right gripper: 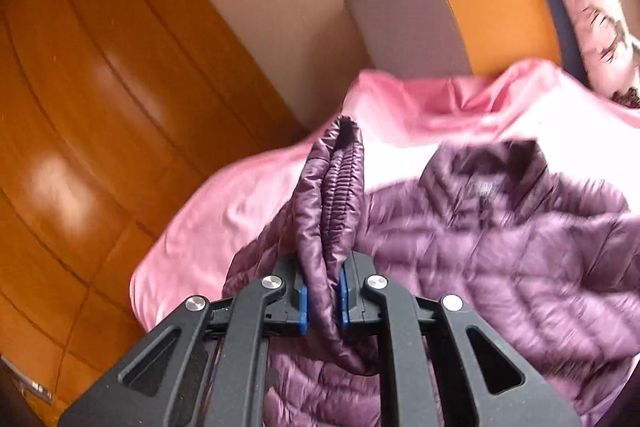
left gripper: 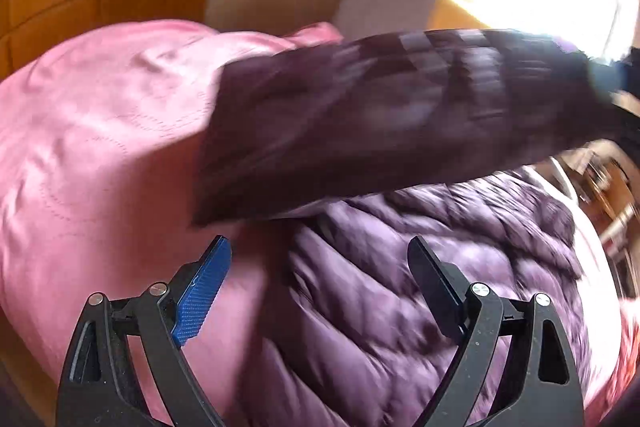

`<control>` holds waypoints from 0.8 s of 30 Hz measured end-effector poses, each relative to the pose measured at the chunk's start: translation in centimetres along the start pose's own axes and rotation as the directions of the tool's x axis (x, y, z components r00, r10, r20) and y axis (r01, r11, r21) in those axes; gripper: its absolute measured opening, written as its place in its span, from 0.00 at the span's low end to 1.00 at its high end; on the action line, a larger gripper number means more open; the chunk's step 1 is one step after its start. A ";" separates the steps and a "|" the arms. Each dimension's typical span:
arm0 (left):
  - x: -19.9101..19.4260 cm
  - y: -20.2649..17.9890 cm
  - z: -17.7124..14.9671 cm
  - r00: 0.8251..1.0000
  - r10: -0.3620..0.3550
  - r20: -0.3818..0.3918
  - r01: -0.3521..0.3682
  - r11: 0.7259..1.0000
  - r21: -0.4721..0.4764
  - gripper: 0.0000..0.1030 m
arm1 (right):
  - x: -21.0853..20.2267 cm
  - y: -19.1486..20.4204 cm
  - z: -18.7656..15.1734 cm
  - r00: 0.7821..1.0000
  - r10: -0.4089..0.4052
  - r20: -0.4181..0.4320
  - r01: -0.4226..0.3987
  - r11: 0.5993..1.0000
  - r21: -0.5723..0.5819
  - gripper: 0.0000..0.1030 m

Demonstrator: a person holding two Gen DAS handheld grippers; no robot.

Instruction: Fold large clothes

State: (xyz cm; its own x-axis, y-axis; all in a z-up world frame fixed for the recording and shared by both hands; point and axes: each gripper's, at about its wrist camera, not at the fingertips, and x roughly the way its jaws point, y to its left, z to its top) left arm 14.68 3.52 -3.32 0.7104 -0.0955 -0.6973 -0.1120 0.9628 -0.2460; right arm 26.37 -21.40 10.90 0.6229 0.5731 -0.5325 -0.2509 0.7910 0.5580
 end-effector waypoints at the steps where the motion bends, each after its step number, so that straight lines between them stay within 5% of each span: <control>1: 0.4 0.1 0.4 1.000 0.007 -0.009 -0.007 1.000 -0.006 0.86 | -0.1 -0.1 0.8 1.000 -0.005 0.018 0.005 1.000 0.009 0.10; 12: 5.7 -1.8 3.7 0.990 0.132 -0.048 -0.128 0.989 0.068 0.82 | -4.7 -9.3 1.8 0.980 -0.158 0.120 0.133 0.972 0.194 0.10; 15: 7.2 -1.9 3.6 0.987 0.131 -0.096 -0.122 0.988 0.091 0.64 | -6.0 -13.2 0.4 0.967 -0.232 0.106 0.198 0.945 0.261 0.10; 17: 8.1 -1.8 3.3 0.985 0.106 -0.134 -0.094 0.991 0.096 0.42 | -6.4 -15.7 -0.9 0.959 -0.270 0.082 0.233 0.921 0.313 0.10; 20: 8.5 -2.3 2.9 0.986 0.102 -0.135 -0.084 0.988 0.129 0.29 | -6.7 -18.8 -3.1 0.948 -0.317 0.022 0.287 0.884 0.368 0.10; 24: 9.0 -2.8 2.6 0.982 0.125 -0.138 -0.100 0.980 0.174 0.27 | -5.8 -21.8 -5.5 0.927 -0.370 -0.056 0.360 0.840 0.405 0.10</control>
State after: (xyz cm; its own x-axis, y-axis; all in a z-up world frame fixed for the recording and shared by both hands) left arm 23.18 0.59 -7.20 0.5878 -0.0088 -0.8090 -0.0594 0.9968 -0.0539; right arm 24.12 -40.76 -1.69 0.6291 0.2506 -0.7358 0.3136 0.7843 0.5353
